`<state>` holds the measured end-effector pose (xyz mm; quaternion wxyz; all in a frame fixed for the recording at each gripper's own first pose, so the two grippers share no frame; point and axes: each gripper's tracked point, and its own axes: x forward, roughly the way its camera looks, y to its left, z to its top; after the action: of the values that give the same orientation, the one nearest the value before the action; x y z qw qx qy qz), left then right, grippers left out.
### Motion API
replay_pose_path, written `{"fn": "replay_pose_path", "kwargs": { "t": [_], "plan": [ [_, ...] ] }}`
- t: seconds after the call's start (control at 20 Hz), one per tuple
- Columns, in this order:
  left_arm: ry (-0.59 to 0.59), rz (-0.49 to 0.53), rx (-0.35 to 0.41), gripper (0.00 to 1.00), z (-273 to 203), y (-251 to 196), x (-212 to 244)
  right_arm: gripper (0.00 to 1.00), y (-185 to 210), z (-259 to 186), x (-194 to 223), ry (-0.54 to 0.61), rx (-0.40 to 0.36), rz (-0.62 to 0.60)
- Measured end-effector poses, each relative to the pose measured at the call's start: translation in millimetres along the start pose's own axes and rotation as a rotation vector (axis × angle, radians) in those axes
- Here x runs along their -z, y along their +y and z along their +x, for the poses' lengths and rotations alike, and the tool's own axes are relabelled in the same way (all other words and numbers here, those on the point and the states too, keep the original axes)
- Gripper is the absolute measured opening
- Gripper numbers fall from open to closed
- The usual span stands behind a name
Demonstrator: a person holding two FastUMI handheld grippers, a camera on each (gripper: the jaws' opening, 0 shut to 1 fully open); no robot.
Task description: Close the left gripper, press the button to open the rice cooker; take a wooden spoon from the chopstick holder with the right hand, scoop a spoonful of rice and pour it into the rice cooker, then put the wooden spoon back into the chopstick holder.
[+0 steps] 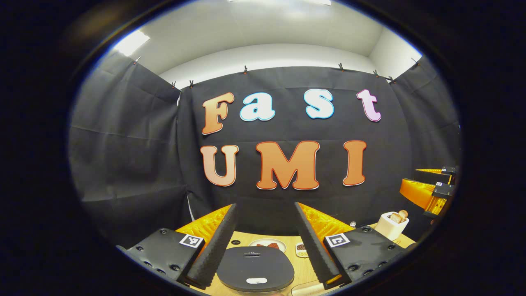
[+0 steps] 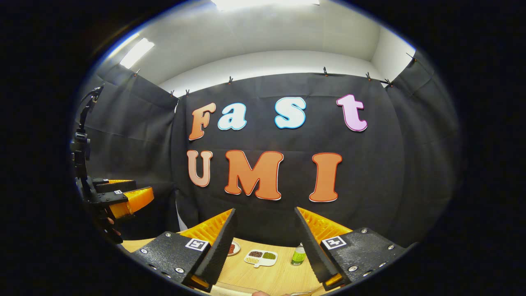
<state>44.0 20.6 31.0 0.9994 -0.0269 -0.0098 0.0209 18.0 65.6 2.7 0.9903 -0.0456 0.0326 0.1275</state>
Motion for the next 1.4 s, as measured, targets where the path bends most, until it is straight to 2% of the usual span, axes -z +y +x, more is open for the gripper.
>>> {"fn": "replay_pose_path", "kwargs": {
  "t": [0.1, 0.3, 0.4, 0.45, 0.5, 0.8, 0.9, 0.95, 1.0, 1.3, 1.35, 1.4],
  "plan": [
    [-0.015, -0.002, 0.004, 0.93, -3.3, -1.0, -2.5, 0.86, 2.2, -0.7, 1.1, -0.001, -0.006, -0.001],
    [-0.039, -0.022, 0.000, 0.92, -6.1, 3.3, -8.3, 0.86, 6.2, 1.6, -0.8, -0.006, -0.018, 0.005],
    [-0.049, -0.024, -0.003, 0.92, -6.3, 5.8, -10.7, 0.89, 7.4, 2.1, -1.7, -0.010, -0.022, 0.003],
    [-0.054, -0.021, -0.011, 0.91, -6.5, 7.7, -12.5, 0.86, 8.1, 4.0, -1.2, -0.010, -0.024, 0.002],
    [-0.057, -0.015, -0.020, 0.91, -7.1, 10.3, -12.9, 0.89, 9.3, 4.7, -0.2, -0.006, -0.029, 0.003],
    [-0.069, -0.019, -0.030, 0.91, -6.9, 12.7, -13.5, 0.87, 15.1, 6.1, 2.9, 0.003, -0.047, 0.008],
    [-0.085, -0.009, -0.065, 0.93, -10.3, 21.3, -18.7, 0.87, 12.3, 5.1, 1.8, 0.001, -0.047, 0.008],
    [-0.101, -0.013, -0.067, 0.94, -9.3, 20.0, -23.9, 0.92, 9.4, 5.7, 3.2, 0.006, -0.045, 0.006],
    [-0.110, -0.018, -0.066, 0.90, -8.5, 18.5, -24.7, 0.87, 9.2, 6.7, 4.4, 0.010, -0.043, 0.007],
    [-0.114, -0.022, -0.075, 0.90, -8.8, 20.6, -23.4, 0.87, 6.0, 8.7, -3.7, -0.008, -0.040, 0.020],
    [-0.113, -0.015, -0.083, 0.90, -8.5, 21.7, -22.7, 0.82, 6.2, 8.7, -3.8, -0.007, -0.038, 0.021],
    [-0.112, -0.014, -0.089, 0.91, -7.3, 22.8, -22.0, 0.87, 6.0, 9.2, -1.7, -0.005, -0.036, 0.024]
  ]
}}
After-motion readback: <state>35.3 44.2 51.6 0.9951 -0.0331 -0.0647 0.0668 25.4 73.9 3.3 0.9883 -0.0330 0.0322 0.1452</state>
